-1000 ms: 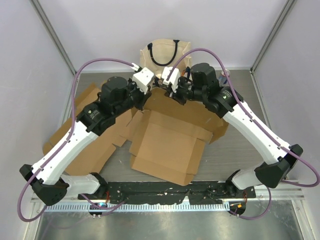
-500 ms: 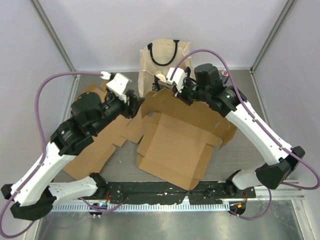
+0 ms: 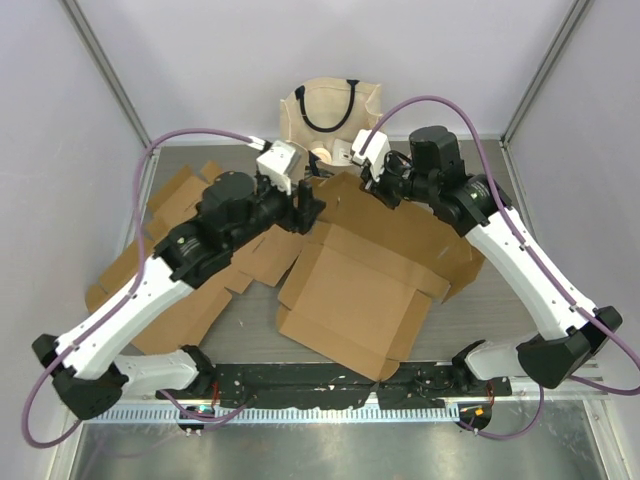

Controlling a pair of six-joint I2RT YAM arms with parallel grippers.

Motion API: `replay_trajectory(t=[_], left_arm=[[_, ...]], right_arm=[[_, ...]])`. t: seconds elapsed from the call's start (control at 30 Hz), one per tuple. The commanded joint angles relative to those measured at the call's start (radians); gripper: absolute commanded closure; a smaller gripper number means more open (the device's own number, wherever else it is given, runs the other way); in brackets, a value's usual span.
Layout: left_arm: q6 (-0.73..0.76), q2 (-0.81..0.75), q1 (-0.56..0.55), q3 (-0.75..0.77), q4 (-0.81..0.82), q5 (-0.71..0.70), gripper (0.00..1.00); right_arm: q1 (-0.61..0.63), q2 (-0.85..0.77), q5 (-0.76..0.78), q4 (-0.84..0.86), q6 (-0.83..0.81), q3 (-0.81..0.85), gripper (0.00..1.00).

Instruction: Fold the paper box

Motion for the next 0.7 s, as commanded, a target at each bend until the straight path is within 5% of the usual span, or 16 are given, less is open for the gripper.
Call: replay_trajectory(t=[0.0,0.17,0.67], left_arm=[[-0.092,0.039,0.003,0.036,0.097,0.020,0.39],[-0.126,0.054,0.003,0.001,0.133,-0.001,0.36],[0.138,0.140,-0.078,0.005,0.148,-0.237,0.33]], right_arm=[[-0.032,-0.023,-0.003,0.017,-0.055,-0.003,0.99],[-0.046,-0.012,-0.020,0.009,-0.069,-0.015,0.99],[-0.059,0.003,-0.104,0.015,0.016,0.017,0.99]])
